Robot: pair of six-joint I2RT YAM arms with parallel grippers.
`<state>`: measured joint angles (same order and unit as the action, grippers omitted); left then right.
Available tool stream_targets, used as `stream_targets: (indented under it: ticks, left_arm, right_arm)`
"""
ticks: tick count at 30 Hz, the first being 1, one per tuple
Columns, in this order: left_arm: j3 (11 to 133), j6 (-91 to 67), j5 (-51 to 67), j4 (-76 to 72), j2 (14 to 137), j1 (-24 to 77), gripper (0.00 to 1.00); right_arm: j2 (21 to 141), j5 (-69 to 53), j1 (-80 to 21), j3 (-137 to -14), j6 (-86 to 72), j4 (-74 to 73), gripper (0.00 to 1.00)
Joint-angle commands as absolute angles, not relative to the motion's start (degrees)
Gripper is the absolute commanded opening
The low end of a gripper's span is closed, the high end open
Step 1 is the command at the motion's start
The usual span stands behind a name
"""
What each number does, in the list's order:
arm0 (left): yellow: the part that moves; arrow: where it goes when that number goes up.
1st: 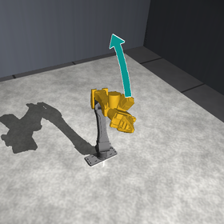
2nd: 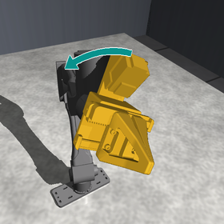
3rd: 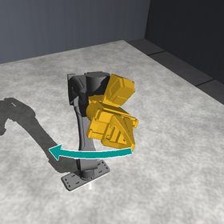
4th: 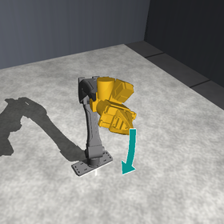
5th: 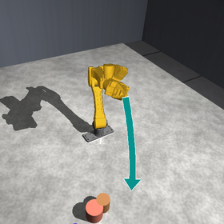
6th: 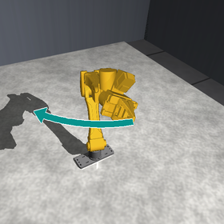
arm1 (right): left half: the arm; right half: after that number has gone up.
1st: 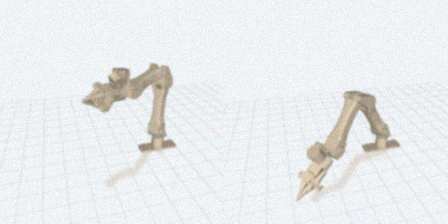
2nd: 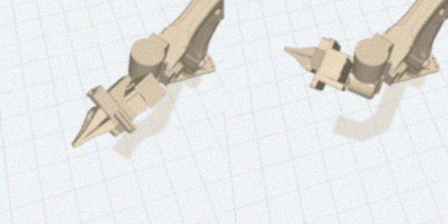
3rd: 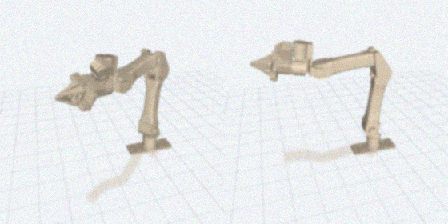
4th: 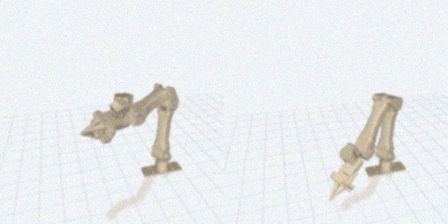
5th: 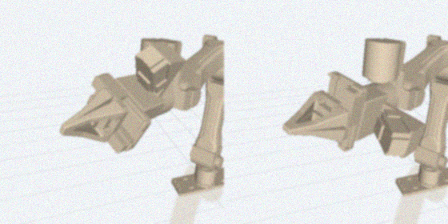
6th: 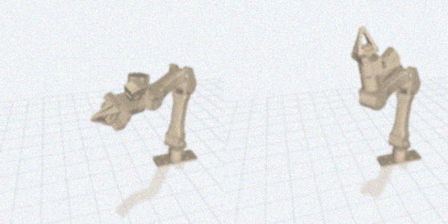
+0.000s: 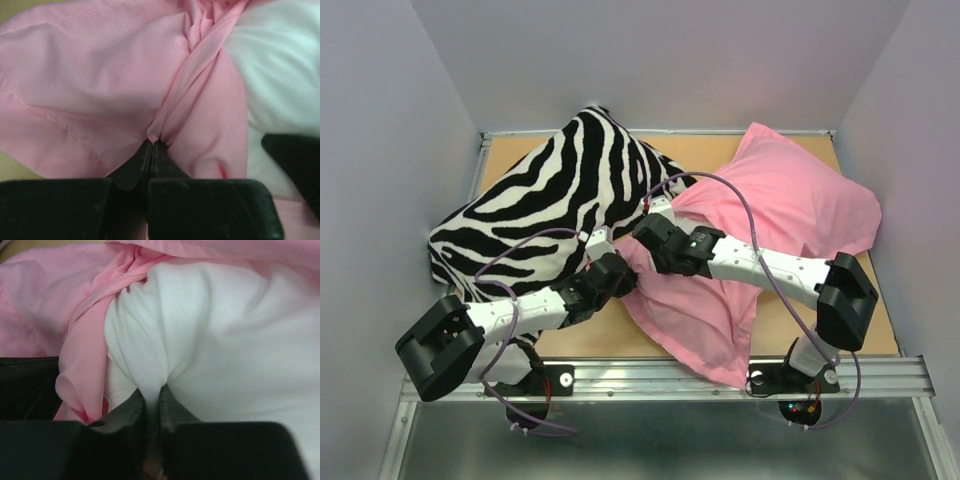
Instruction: Remove the pillowcase from the pillow
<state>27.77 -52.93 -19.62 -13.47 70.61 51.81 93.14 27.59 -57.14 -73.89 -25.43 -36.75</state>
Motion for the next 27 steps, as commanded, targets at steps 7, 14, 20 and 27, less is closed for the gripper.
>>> stream_targets:
  ticks: [7,14,20,27]
  left_arm:
    - [31.6,-50.9,-22.2,-10.5,67.2,50.9,0.0]
    - [29.2,-51.9,-21.2,-10.5,65.4,47.2,0.0]
    - [27.3,-52.3,-20.0,-10.5,64.2,44.1,0.0]
    - [24.1,-52.8,-18.1,-11.5,62.4,38.6,0.0]
  right_arm:
    - [79.8,34.6,-52.2,-73.7,-27.8,-36.9,0.01]
    - [66.1,36.9,-48.1,-76.8,-28.6,-39.6,0.01]
    - [61.2,38.7,-47.6,-79.4,-29.0,-41.9,0.01]
    - [56.4,41.9,-47.5,-82.0,-29.3,-44.7,0.01]
